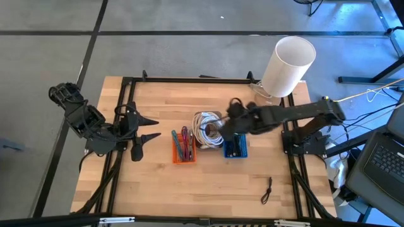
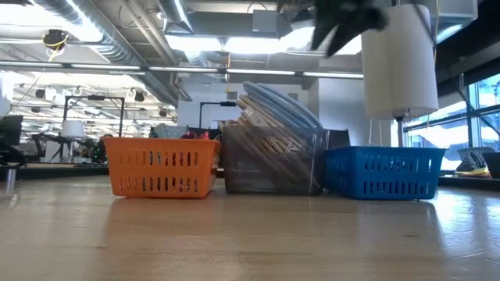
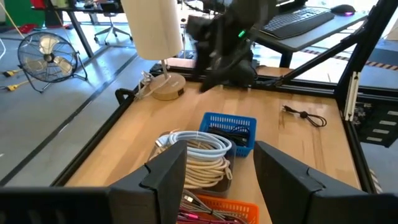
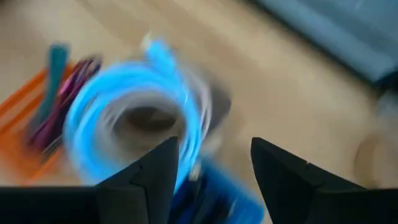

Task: Pick & Place USB Port
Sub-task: Put the black charger cable into the blue bin, then return to Home Position

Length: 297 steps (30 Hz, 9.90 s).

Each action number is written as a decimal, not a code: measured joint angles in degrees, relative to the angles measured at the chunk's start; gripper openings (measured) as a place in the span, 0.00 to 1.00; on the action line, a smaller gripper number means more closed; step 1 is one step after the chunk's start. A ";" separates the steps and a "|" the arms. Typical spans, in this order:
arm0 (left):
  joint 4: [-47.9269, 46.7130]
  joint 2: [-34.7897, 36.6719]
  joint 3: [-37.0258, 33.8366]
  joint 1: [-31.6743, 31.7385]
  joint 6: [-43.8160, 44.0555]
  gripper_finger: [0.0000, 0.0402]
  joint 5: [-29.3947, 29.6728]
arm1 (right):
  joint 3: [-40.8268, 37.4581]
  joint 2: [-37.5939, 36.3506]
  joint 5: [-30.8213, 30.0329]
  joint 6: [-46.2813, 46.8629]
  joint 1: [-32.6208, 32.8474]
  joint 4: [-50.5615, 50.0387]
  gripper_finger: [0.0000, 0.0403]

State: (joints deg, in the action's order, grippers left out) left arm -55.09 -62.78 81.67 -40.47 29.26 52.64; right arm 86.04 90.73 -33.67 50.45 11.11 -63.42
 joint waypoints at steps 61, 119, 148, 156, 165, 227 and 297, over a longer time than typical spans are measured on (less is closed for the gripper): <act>-0.20 0.00 0.00 0.09 -3.29 0.45 2.99 | -9.25 27.10 41.21 78.77 42.08 -3.62 0.38; -1.03 0.02 0.02 0.07 -1.53 0.45 5.14 | 7.72 5.34 19.51 29.12 7.07 -21.04 0.04; -2.21 0.00 0.02 0.07 -1.53 0.45 4.72 | -32.00 5.06 31.60 27.33 -2.22 26.00 0.04; -2.19 0.00 0.02 0.08 -1.50 0.45 4.72 | -30.11 5.10 31.34 27.28 -1.90 23.57 0.23; -2.19 0.00 0.02 0.09 -1.51 0.45 4.72 | -16.22 4.40 21.30 27.11 1.48 2.03 0.35; -2.13 0.15 0.00 0.07 -6.47 0.45 -25.57 | -48.39 -48.79 2.62 -25.74 15.24 54.00 0.00; -1.85 0.25 0.00 -0.67 -2.13 0.45 -28.68 | -85.68 -90.54 25.77 -41.91 -6.11 66.53 0.07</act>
State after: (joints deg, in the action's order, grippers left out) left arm -56.94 -62.53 81.67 -41.13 27.13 23.96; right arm 0.36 0.19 -7.90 8.54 4.99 3.11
